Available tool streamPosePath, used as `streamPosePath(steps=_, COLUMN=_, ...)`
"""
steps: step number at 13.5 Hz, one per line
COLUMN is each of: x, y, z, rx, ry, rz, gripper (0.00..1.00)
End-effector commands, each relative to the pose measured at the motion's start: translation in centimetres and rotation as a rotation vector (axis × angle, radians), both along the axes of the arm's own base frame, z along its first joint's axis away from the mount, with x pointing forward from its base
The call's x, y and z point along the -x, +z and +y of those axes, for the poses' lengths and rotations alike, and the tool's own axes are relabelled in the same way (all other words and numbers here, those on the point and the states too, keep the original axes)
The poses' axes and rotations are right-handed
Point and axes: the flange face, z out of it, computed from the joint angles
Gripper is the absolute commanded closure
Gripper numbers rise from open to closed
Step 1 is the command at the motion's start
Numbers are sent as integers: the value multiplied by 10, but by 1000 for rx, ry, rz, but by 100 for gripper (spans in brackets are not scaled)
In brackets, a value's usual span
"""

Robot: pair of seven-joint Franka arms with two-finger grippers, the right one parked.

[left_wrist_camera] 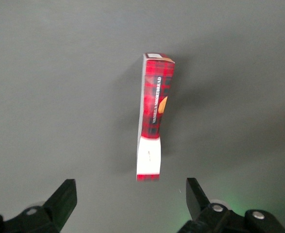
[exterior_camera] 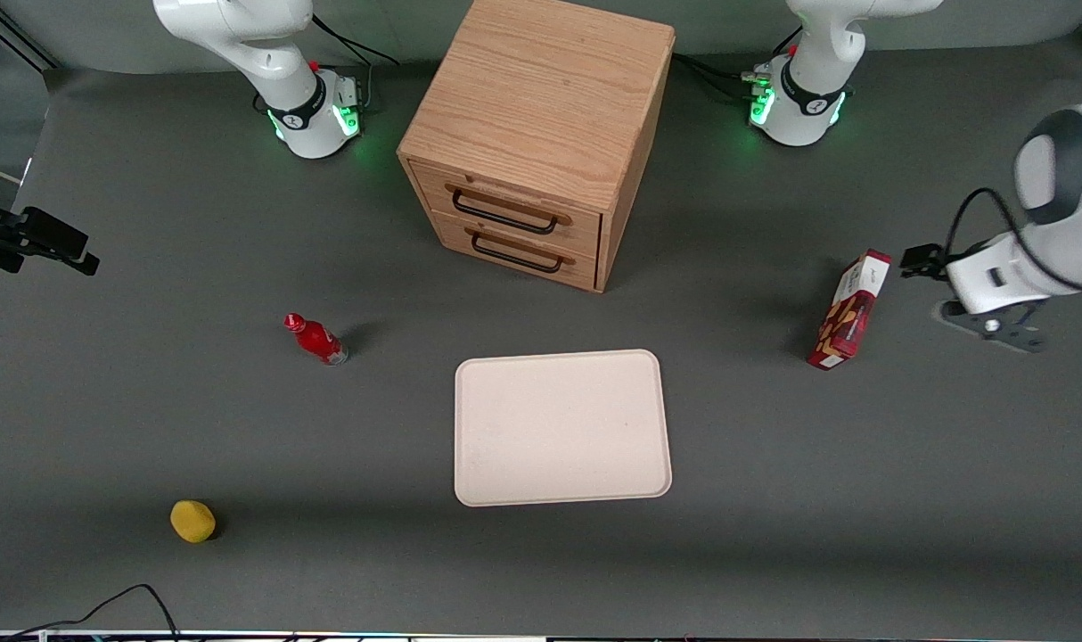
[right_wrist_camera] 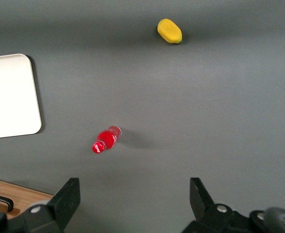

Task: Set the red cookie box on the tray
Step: 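Move the left gripper down over the red plaid cookie box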

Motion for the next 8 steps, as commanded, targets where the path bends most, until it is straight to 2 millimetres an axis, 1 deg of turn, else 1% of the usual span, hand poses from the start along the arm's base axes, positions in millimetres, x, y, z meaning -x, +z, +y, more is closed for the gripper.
streamPosePath(steps=1, x=39, y=-54, z=-5, rx=51, ry=-66, rz=-31, gripper=0)
streamPosePath(steps=3, x=51, y=-89, z=-8, rx=61, ry=-62, rz=-68, gripper=0)
streamPosePath(steps=5, x=56, y=-120, z=-10, rx=57, ry=-75, rz=-93, gripper=0)
streamPosePath(steps=6, x=55, y=-130, z=-12, rx=55, ry=-81, rz=-105, gripper=0)
streamPosePath(steps=7, x=55, y=-138, z=-12, rx=56, ry=-77, rz=-112, gripper=45)
streamPosePath(steps=8, x=55, y=-144, z=-12, rx=59, ry=-70, rz=-115, gripper=99)
